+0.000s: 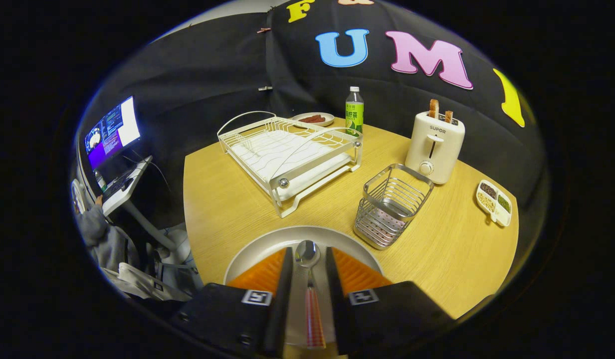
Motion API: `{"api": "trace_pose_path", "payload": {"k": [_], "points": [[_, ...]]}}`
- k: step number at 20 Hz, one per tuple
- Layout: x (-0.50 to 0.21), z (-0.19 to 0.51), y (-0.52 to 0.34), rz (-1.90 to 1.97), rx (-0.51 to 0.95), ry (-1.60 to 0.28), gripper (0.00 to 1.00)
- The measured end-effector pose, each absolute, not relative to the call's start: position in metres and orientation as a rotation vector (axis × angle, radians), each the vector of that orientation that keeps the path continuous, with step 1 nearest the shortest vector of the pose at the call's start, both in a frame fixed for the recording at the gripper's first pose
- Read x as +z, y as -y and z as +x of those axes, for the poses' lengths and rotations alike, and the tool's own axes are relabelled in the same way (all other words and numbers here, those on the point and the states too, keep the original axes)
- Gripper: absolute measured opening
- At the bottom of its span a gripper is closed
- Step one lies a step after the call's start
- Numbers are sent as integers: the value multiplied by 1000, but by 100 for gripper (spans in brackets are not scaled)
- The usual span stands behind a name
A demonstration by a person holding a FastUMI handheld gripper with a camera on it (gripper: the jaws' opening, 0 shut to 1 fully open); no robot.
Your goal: Take the plate from the dish rack, then take the spoon from the basket and place it into the plate.
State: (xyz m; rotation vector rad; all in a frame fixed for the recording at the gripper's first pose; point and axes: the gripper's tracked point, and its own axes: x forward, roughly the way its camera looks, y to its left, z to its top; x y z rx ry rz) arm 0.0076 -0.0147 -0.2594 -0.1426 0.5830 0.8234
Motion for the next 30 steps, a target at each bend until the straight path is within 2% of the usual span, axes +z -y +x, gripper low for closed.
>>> {"api": "trace_pose_path", "payload": {"k": [3,8,14,23,30], "points": [[-244,11,22,-87,787,-594,99],[-201,29,49,-41,650,-514,99],[-158,37,82,-17,409,-443,99],[-54,11,96,85,87,-233,99],[3,-5,94,116,-30,-95,99]]}}
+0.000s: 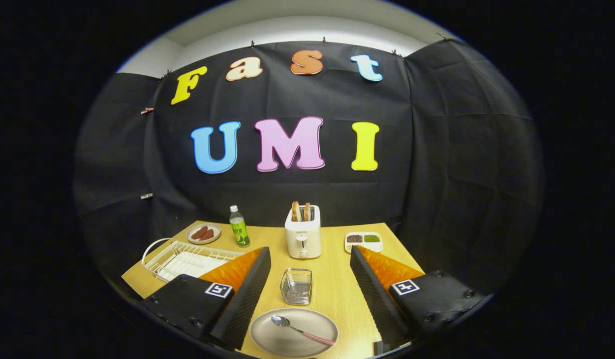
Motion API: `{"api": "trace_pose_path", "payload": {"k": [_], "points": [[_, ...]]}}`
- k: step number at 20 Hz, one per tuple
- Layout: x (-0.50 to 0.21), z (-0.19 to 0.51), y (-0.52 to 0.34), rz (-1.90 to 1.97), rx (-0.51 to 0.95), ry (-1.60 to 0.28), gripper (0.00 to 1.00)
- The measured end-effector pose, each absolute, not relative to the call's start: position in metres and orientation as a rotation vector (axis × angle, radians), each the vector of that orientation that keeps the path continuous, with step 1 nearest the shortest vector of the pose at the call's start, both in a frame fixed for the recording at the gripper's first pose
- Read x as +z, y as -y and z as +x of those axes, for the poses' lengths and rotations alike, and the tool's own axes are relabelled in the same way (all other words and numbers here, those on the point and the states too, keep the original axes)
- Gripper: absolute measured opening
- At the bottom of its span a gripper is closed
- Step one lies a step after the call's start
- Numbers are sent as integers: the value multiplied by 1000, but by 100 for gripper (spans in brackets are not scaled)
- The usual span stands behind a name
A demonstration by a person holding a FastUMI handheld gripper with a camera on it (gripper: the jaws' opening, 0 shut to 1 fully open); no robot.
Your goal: Take the plate from the dish rack, then take the spoon from the basket and place it into the plate.
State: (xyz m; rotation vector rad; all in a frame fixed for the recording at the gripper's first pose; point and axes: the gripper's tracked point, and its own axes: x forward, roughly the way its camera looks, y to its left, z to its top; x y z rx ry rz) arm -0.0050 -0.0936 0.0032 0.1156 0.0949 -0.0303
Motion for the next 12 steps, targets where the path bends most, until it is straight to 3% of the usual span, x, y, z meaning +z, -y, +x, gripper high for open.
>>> {"api": "trace_pose_path", "payload": {"k": [12], "points": [[21,-25,89,103,-127,-62,99]]}}
